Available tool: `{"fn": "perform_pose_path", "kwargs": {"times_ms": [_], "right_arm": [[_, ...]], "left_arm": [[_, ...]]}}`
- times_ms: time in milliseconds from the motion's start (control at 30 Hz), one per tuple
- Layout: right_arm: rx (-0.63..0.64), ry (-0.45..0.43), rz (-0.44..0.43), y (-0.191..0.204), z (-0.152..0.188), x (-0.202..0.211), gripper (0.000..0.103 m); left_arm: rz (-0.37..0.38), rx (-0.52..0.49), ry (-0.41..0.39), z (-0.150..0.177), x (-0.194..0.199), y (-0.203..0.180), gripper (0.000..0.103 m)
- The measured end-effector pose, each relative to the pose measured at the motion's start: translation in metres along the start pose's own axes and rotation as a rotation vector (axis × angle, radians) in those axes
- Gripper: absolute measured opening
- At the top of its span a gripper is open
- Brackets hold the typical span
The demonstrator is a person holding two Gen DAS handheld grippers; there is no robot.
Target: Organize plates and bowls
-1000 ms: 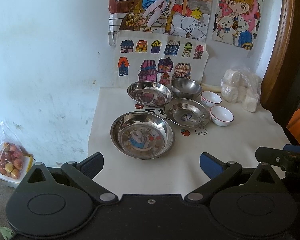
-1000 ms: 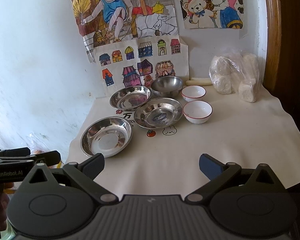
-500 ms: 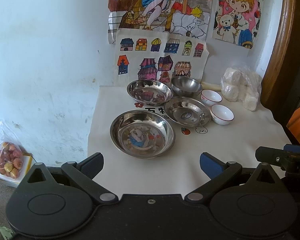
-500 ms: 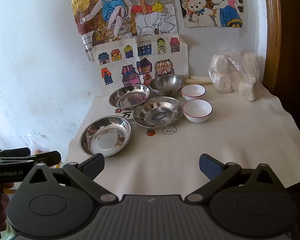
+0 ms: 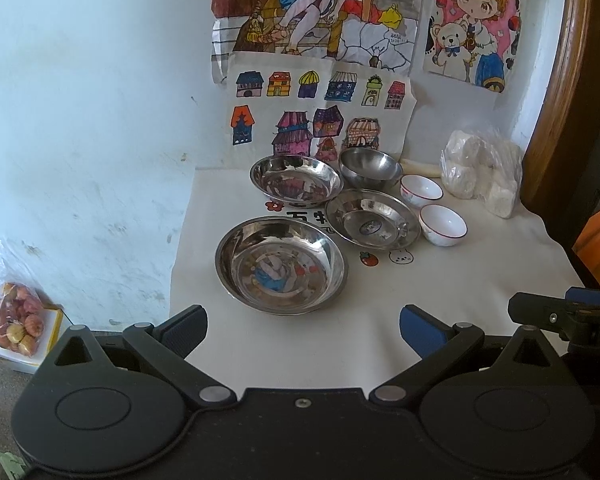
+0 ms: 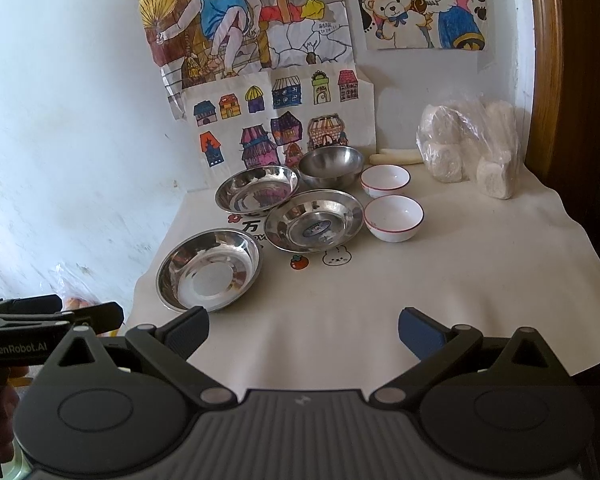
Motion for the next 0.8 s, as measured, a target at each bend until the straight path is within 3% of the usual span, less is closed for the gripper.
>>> {"fn": "perform_pose_path", "kwargs": {"times_ms": [800], "right_arm": [[0.015,0.047,-0.014,-0.005,-0.010,-0.027,0.103]], "left_arm": [[-0.027,0.025,0.066,-0.006,-0.026,0.005,0.102]]}}
Point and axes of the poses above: each gripper's, at about its wrist camera, not at the fingertips, and x roughly against the way its jaws point, y to its left, z to its underside, the point moved 7 cm from there along -x, roughly the way its jaws point, and after that the axes turned 12 degrees about z, right-handed, at the moved point
